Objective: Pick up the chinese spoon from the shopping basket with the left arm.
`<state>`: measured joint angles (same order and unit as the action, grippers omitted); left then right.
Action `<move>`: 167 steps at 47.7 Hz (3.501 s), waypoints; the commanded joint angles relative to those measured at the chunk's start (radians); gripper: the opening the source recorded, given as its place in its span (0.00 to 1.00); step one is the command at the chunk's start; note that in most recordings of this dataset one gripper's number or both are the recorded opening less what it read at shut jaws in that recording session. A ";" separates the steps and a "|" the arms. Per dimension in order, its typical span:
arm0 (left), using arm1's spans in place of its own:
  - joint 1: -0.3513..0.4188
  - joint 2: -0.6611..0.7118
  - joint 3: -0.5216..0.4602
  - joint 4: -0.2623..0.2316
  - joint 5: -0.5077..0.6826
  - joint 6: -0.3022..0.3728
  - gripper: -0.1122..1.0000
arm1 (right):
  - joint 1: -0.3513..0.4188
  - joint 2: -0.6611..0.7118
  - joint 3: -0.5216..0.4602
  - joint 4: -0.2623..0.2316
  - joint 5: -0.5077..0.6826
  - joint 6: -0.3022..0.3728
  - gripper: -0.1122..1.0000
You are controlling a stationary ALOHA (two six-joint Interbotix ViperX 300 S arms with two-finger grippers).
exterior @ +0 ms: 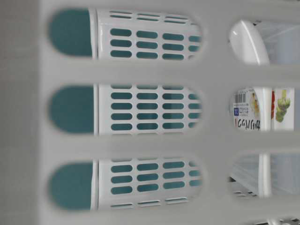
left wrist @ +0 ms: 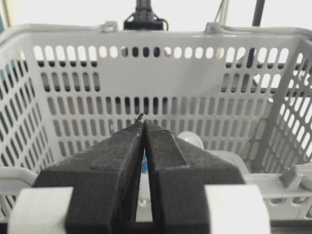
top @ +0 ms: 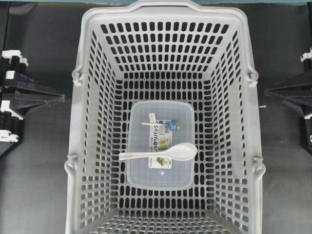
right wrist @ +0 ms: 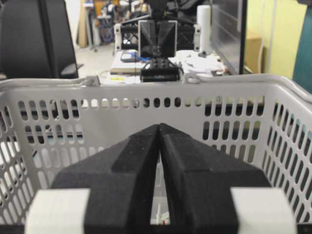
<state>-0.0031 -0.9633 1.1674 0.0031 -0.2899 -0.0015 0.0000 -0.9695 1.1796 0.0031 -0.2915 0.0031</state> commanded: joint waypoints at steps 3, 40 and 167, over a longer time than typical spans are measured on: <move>0.002 0.009 -0.041 0.040 0.097 -0.040 0.14 | 0.003 0.009 0.000 0.009 -0.003 0.020 0.13; -0.115 0.380 -0.615 0.041 0.793 -0.081 0.11 | -0.003 0.014 -0.003 0.012 0.067 0.086 0.23; -0.175 1.000 -1.338 0.041 1.379 -0.137 0.21 | -0.006 -0.009 0.020 0.012 0.058 0.083 0.67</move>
<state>-0.1733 0.0706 -0.1043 0.0414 1.0600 -0.1427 -0.0061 -0.9802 1.2072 0.0123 -0.2286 0.0844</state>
